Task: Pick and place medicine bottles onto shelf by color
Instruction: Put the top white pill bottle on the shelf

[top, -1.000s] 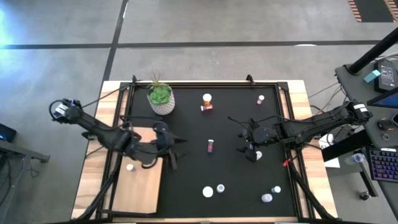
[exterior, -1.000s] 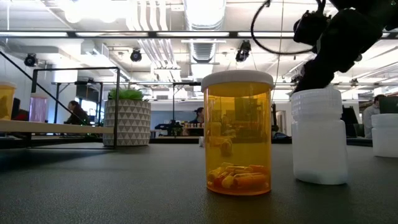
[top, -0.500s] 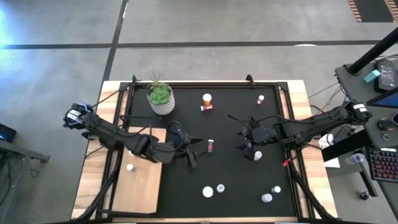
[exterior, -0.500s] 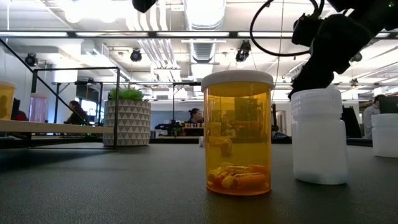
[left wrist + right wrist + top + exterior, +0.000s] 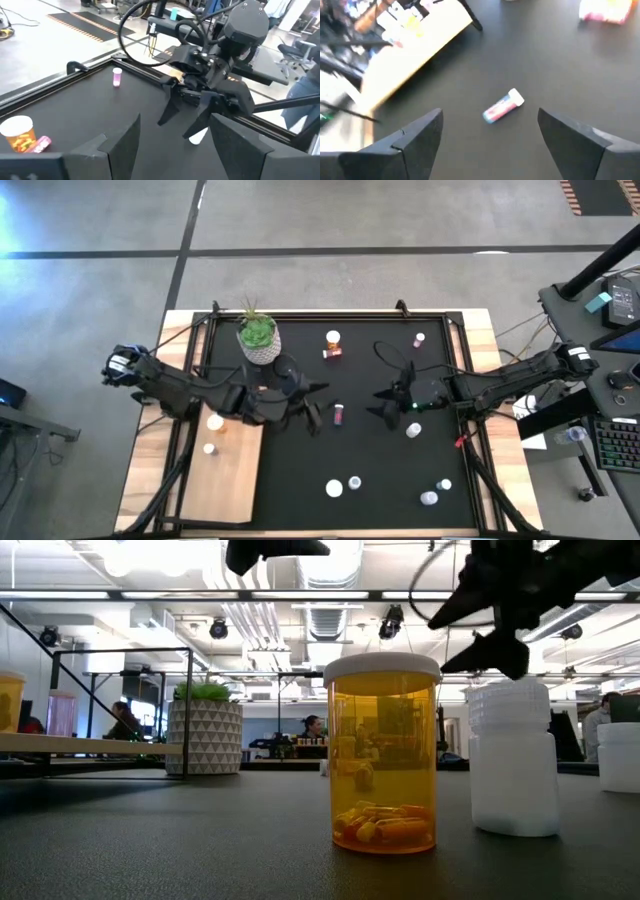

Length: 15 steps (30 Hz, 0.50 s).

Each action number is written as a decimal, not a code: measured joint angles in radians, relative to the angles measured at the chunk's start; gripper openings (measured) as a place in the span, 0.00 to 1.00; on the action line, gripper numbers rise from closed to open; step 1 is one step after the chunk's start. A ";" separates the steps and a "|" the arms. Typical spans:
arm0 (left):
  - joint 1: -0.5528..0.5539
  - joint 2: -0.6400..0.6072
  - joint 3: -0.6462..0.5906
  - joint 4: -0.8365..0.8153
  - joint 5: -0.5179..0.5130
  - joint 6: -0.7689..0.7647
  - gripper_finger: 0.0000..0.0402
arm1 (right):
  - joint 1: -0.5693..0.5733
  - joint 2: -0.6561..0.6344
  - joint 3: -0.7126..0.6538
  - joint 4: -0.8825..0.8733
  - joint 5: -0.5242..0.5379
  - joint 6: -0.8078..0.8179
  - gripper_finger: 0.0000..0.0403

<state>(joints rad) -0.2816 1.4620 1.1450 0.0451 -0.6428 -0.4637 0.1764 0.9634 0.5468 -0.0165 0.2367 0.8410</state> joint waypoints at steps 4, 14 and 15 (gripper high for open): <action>0.009 0.000 0.000 0.000 0.017 0.000 0.56 | -0.021 -0.004 0.000 -0.004 -0.134 0.087 0.78; 0.009 0.000 0.000 -0.001 0.070 0.000 0.56 | -0.042 -0.039 0.131 -0.466 -0.286 0.112 0.73; 0.009 0.000 0.000 -0.001 0.070 0.000 0.56 | -0.042 -0.030 0.174 -0.572 -0.270 0.094 0.72</action>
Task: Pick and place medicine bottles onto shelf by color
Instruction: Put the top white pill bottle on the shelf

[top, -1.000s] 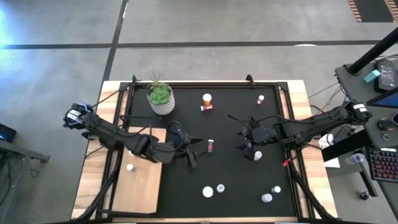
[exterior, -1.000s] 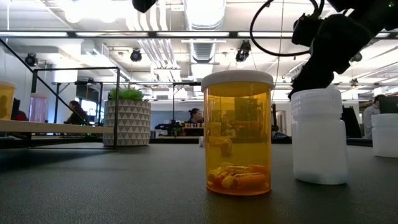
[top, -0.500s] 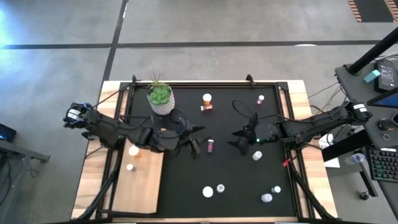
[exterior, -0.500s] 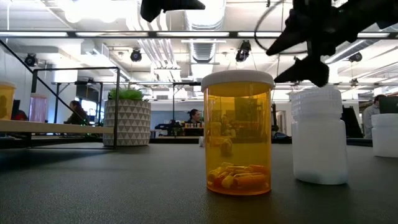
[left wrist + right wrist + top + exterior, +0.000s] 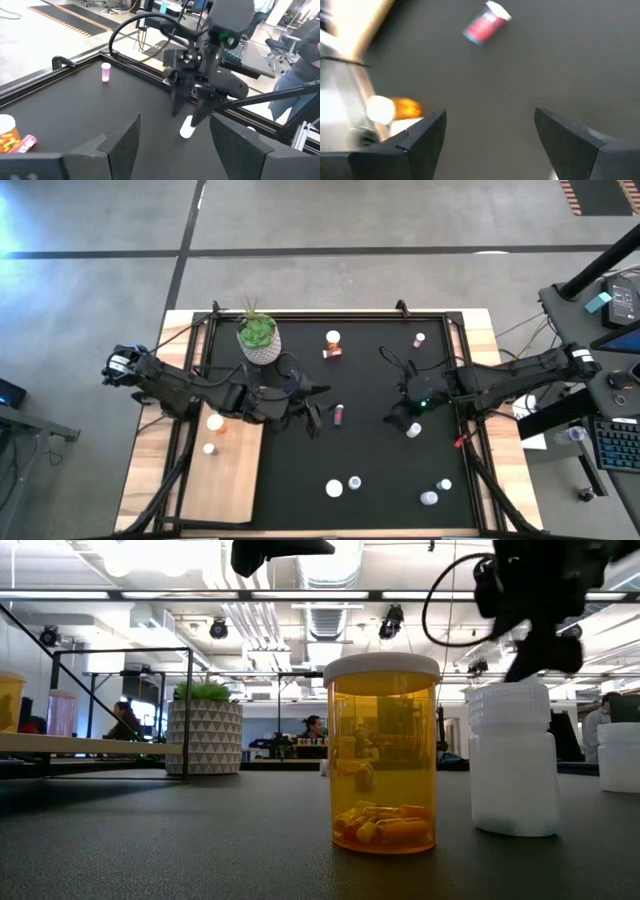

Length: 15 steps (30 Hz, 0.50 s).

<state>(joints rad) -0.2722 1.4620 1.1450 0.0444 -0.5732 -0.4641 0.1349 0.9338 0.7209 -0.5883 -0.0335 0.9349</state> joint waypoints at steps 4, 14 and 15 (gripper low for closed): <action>0.000 0.000 0.000 0.000 0.000 0.000 0.56 | 0.000 0.048 0.164 -0.353 0.032 -0.030 0.72; -0.006 0.000 -0.002 0.000 0.038 -0.018 0.56 | 0.139 0.095 0.219 -0.567 0.034 0.097 0.72; -0.006 0.000 -0.004 0.000 0.040 -0.027 0.56 | 0.149 0.099 0.210 -0.561 0.036 0.119 0.72</action>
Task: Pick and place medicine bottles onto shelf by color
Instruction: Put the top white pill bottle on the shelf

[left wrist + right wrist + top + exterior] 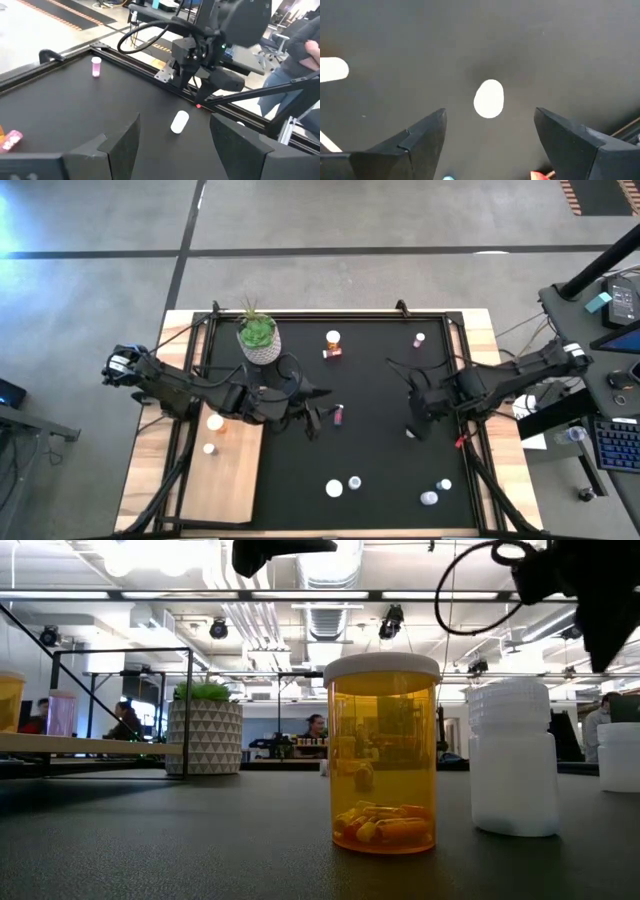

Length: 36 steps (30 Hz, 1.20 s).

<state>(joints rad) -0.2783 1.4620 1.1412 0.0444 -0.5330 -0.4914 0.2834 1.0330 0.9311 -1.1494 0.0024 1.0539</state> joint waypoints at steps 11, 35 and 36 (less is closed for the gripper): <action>-0.004 0.005 -0.003 0.000 0.006 -0.027 0.56 | 0.063 0.189 -0.037 0.049 0.021 0.066 0.72; -0.012 0.005 -0.003 0.000 0.011 -0.053 0.56 | 0.064 0.295 -0.086 0.161 0.016 -0.020 0.37; -0.012 0.005 -0.003 0.000 0.011 -0.054 0.56 | 0.064 0.292 -0.086 0.162 0.016 -0.017 0.35</action>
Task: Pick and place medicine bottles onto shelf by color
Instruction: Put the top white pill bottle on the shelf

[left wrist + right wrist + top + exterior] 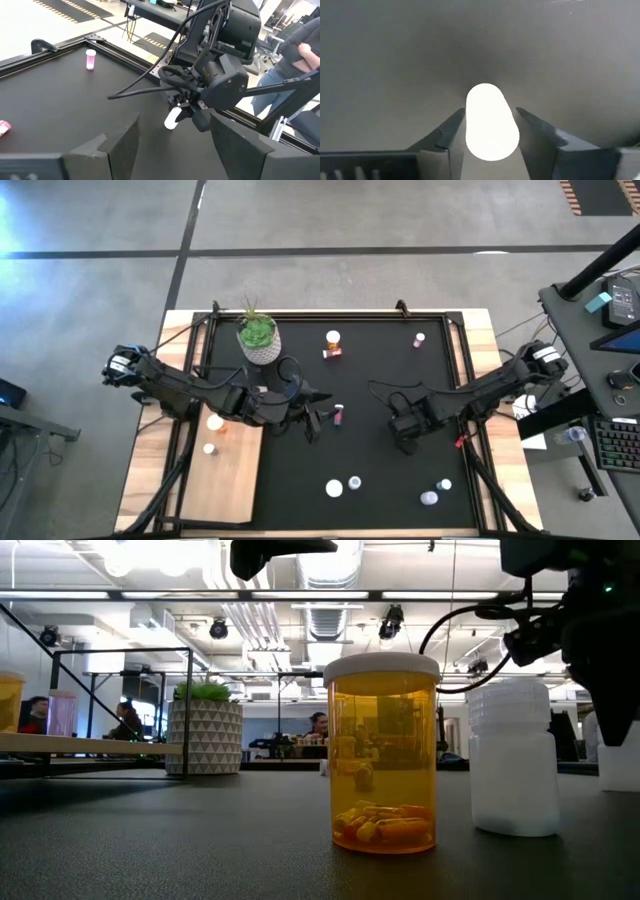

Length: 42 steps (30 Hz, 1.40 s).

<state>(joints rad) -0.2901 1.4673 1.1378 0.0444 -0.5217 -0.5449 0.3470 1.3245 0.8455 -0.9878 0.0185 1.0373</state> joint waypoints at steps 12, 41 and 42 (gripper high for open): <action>-0.003 -0.010 0.000 -0.001 0.027 -0.003 0.56 | -0.013 0.048 0.096 0.044 -0.001 0.012 0.36; -0.006 -0.223 0.001 -0.277 0.310 -0.074 0.56 | -0.154 0.627 0.752 0.040 -0.060 0.090 0.35; -0.006 -0.223 0.001 -0.276 0.323 -0.073 0.56 | -0.154 0.638 0.762 0.039 -0.068 0.097 0.35</action>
<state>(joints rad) -0.2966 1.2446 1.1385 -0.2318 -0.1985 -0.6179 0.1928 1.9626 1.6076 -0.9485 -0.0494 1.1338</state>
